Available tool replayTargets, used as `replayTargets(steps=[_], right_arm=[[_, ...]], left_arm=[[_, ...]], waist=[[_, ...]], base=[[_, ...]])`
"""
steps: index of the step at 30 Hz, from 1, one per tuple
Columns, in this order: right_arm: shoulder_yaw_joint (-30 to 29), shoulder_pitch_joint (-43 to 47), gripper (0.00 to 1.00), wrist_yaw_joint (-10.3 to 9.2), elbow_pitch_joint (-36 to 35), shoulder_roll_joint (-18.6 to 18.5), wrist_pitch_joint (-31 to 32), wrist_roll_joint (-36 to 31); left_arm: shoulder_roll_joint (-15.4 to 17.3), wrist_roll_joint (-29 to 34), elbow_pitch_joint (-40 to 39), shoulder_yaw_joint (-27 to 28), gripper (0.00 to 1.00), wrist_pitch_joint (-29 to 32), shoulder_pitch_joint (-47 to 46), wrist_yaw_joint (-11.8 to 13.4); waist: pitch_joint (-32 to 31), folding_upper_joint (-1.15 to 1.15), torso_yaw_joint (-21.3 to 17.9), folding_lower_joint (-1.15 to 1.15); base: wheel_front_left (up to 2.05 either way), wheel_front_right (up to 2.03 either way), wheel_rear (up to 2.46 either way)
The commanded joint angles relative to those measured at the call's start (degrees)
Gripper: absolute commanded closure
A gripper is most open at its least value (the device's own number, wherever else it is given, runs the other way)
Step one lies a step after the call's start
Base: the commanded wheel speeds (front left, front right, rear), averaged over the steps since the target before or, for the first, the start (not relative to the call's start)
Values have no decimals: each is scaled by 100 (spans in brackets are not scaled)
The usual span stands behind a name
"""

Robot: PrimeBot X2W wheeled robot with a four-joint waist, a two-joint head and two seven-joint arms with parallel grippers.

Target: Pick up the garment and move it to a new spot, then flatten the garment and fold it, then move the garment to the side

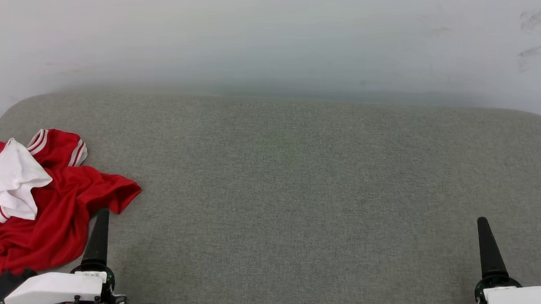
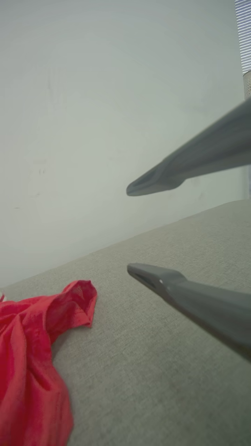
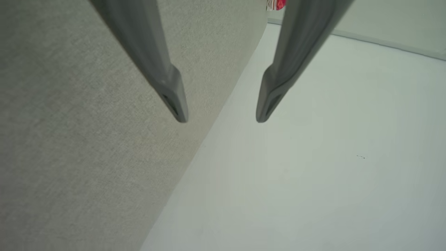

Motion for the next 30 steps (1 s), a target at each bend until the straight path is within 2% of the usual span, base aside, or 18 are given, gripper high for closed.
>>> replayTargets(steps=[1,13,30], right_arm=[[-32,-125,0,1,-124,-10,-56,-204],[30,-121,0,1,-701,-9,-303,-2173],[354,53,0,1,-1181,-9,-607,-4177]], left_arm=[[23,130,-137,38,0,-45,-27,-9],[26,1706,-869,-158,0,-290,102,26],[61,4197,-1532,-1106,0,-591,243,526]], waist=[[1,0,-2,0],[35,0,-22,0],[93,0,-34,0]], base=[[0,0,0],[0,0,0],[0,0,0]])
